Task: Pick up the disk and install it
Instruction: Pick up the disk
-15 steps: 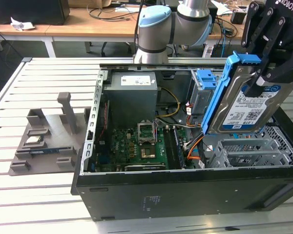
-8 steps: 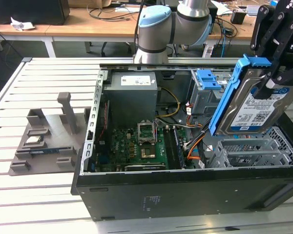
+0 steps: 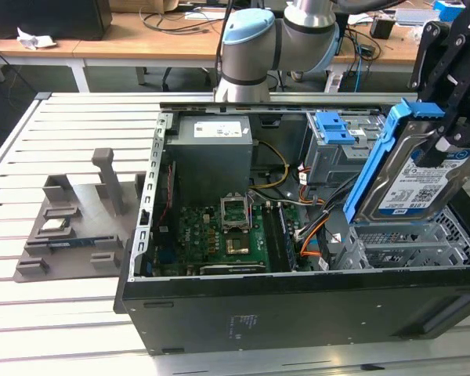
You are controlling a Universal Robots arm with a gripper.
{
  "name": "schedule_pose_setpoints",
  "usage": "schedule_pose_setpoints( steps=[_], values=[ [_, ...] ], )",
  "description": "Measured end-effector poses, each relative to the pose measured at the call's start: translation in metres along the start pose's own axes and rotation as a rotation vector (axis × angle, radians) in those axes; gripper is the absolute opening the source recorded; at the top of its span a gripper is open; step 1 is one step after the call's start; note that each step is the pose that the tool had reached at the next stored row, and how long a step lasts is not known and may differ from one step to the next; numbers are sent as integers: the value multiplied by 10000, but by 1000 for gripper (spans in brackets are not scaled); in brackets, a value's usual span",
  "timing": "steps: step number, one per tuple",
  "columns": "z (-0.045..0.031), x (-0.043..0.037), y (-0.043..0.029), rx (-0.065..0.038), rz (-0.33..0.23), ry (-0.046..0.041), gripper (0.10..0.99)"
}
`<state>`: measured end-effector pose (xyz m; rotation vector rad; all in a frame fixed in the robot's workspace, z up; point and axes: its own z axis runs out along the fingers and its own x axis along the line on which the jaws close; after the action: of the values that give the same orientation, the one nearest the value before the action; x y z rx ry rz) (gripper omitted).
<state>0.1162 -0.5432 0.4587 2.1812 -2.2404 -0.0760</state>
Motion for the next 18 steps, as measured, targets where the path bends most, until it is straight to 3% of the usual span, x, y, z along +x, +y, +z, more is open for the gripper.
schedule_pose_setpoints(
  steps=[10, 18],
  values=[
    [73, 47, -160, 1, 2, 44, 365],
    [73, 47, -164, 1, 3, 43, 365]
  ],
)
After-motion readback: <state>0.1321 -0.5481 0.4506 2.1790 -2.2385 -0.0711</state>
